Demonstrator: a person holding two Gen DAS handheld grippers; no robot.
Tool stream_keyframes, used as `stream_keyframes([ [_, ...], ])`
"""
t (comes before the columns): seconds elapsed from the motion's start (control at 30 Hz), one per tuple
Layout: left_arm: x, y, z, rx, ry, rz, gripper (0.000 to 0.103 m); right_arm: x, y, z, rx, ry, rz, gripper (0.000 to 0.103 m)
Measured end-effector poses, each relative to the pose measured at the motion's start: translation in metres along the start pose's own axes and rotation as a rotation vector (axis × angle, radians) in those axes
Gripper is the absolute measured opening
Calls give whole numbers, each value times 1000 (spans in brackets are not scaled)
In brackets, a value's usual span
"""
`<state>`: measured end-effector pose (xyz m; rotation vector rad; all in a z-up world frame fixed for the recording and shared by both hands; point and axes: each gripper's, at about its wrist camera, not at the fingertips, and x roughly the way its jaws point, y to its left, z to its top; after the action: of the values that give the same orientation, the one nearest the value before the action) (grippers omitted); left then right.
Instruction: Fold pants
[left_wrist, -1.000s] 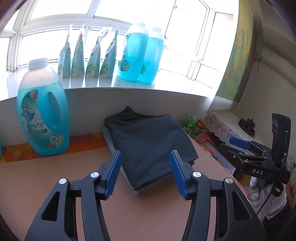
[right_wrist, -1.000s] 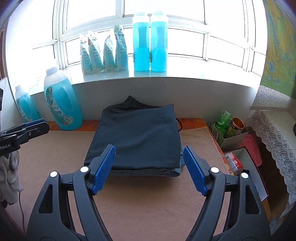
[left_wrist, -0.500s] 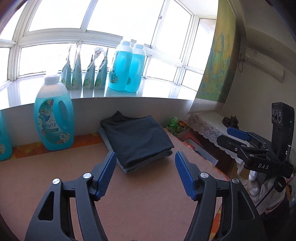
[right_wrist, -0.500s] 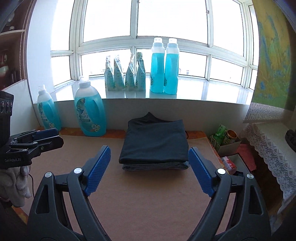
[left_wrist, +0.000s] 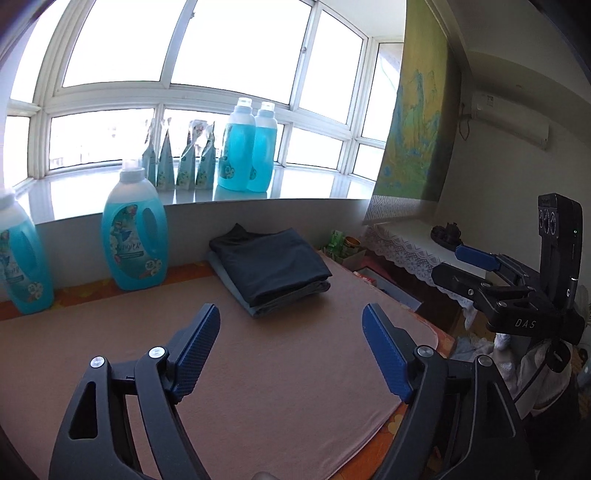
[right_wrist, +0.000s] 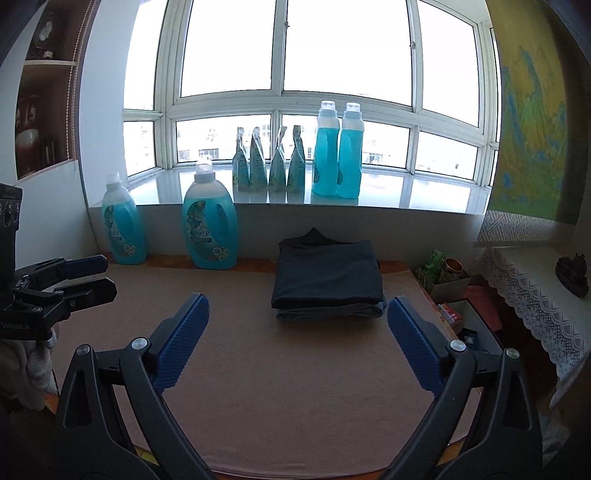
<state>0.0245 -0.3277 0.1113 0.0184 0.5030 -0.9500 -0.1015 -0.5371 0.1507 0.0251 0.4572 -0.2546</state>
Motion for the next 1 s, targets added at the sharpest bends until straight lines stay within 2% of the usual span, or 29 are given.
stream_keyframes([
  [0.27, -16, -9, -45, 55, 46, 91, 81, -20, 20, -43, 7, 10, -7, 101],
  [0.47, -26, -8, -68, 36, 47, 169, 82, -26, 21, -64, 32, 16, -10, 101],
  [0.73, -38, -10, -79, 19, 38, 222, 82, -26, 19, -77, 69, 24, -5, 102],
  [1.0, -40, -9, -81, 17, 36, 234, 82, -23, 18, -81, 59, 33, 0, 102],
])
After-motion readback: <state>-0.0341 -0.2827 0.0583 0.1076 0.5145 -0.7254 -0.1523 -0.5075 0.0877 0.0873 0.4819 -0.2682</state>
